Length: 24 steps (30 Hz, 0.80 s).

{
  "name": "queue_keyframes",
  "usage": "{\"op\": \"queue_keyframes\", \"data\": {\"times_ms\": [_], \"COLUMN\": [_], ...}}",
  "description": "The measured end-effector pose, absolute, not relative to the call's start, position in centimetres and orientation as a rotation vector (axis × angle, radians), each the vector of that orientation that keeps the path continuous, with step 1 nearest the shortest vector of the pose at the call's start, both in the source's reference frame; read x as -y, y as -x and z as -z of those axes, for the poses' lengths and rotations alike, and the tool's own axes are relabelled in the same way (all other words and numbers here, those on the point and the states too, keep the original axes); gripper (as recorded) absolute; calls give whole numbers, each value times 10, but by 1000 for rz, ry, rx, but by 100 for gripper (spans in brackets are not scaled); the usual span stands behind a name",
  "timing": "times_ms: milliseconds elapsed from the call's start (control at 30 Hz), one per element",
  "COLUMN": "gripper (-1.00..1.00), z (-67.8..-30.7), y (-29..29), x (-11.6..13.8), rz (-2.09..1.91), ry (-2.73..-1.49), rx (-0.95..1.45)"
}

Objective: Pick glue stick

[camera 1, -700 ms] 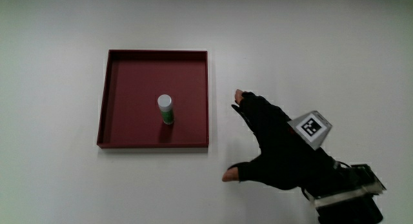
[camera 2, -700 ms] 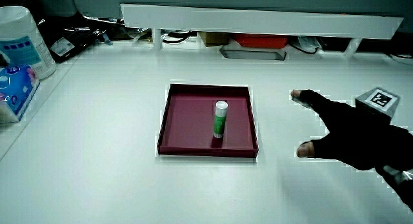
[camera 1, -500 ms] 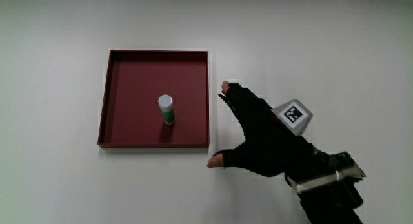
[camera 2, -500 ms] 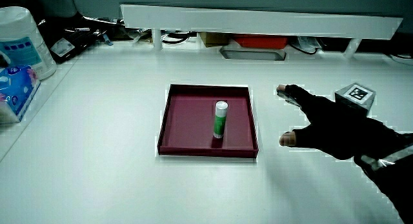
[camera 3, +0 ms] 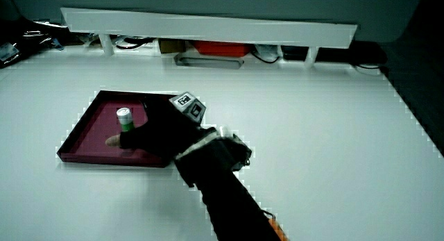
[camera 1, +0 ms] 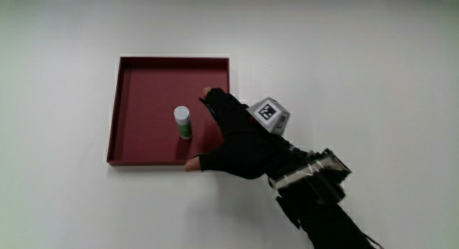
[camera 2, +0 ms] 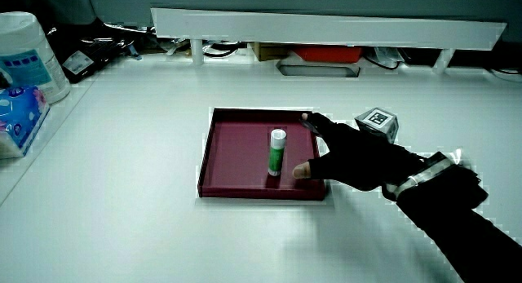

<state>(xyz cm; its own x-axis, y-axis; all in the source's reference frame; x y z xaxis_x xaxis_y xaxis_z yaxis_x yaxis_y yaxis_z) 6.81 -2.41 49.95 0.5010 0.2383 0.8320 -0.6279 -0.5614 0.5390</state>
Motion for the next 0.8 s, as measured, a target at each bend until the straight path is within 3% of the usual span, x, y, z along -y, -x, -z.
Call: {"op": "queue_keyframes", "data": {"times_ms": [200,233,267,400,467,500,533,633,667,700,767,800], "gripper": [0,0,0,0,0,0,0,0,0,0,3,7], "z": [-517,-515,-521,-531,-532,-537,-535,-536,-540,-537,-538,-540], "y": [-55,-53,-52,-48,-47,-46,-45,-43,-42,-42,-43,-43], "x": [28,29,29,29,29,29,28,28,28,27,27,27], "rz": [-1236,-1249,-1244,-1293,-1312,-1314,-1318,-1324,-1328,-1338,-1350,-1359], "ry": [-1840,-1920,-1845,-1819,-1883,-1802,-1884,-1871,-1796,-1870,-1872,-1792], "rx": [402,398,399,374,345,366,342,337,356,335,318,342]}}
